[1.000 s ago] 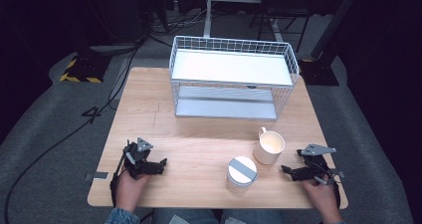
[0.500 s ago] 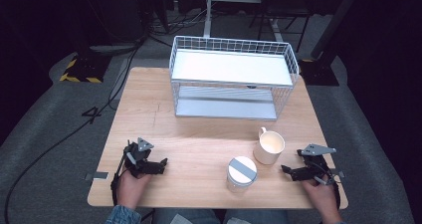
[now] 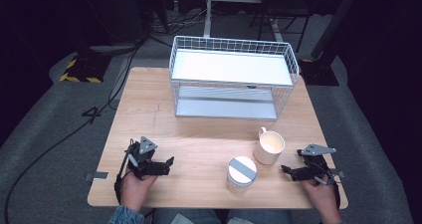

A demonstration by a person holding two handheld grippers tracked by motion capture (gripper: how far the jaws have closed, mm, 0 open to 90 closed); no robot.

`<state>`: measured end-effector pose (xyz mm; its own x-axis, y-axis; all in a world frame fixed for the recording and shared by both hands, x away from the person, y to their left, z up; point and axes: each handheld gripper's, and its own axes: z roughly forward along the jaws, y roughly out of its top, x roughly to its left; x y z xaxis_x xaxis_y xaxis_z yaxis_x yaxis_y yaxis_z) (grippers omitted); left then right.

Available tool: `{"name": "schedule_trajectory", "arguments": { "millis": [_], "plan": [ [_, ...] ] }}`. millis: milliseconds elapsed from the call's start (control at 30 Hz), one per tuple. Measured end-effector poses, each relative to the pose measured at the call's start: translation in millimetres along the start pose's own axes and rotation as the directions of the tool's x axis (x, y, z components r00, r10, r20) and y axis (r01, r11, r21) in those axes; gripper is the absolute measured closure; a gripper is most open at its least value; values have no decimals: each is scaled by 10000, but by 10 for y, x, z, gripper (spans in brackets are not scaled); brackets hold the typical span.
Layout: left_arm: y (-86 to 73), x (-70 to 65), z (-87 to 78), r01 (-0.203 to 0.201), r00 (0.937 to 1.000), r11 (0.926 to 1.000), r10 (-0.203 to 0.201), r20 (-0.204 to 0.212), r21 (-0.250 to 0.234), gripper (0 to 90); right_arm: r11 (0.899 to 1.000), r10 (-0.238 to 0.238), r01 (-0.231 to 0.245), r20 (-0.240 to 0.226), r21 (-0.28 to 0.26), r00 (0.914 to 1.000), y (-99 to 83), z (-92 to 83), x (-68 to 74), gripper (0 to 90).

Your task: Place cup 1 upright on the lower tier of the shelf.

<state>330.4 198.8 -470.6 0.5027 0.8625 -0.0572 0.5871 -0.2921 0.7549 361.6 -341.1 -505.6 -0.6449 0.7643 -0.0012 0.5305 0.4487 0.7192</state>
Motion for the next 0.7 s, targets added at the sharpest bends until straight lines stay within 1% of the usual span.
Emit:
{"name": "schedule_trajectory", "arguments": {
  "millis": [67,100,167,233,267,300,333,433,500,633,667,700],
  "plan": [
    [16,-22,-16,-24,10000,10000,24,68,-82,0,10000,10,-10,6,1,10000,0,0,1,46],
    [58,-67,-51,-204,9995,9995,210,238,-229,0,10000,4,-4,17,-5,10000,0,0,1,46],
    [116,-147,-88,-289,9985,9983,312,440,-515,0,10000,35,-35,28,3,10000,-1,-1,3,46],
    [155,-198,-111,-346,9976,9974,383,574,-639,0,10000,40,-40,25,-3,10000,-1,-1,4,46],
    [184,-228,-124,-389,9966,9967,439,699,-715,0,10000,40,-40,25,-8,10000,-1,0,4,46],
    [199,-251,-129,-338,9960,9967,397,795,-742,0,10000,34,-34,29,3,10000,-1,-1,3,46],
    [225,-282,-131,-344,9943,9959,425,982,-832,0,10000,39,-39,27,-6,10000,-1,0,4,46],
    [278,-357,-124,-543,9902,9942,656,1232,-928,0,10000,41,-41,33,0,10000,-1,-1,3,46],
    [308,-422,-112,-618,9863,9929,764,1459,-1016,0,10000,76,-76,62,-1,10000,-1,-1,6,46],
    [364,-577,-102,-735,9755,9905,957,1983,-1163,0,10000,80,-80,70,0,9999,-1,-1,7,46],
    [364,-577,-102,-735,9755,9905,957,1983,-1163,0,10000,80,-80,70,0,9999,-1,-1,7,46],
    [391,-682,-98,-958,9665,9879,1215,2262,-1216,0,10000,72,-72,64,4,10000,-1,-2,6,46]
  ]
}}
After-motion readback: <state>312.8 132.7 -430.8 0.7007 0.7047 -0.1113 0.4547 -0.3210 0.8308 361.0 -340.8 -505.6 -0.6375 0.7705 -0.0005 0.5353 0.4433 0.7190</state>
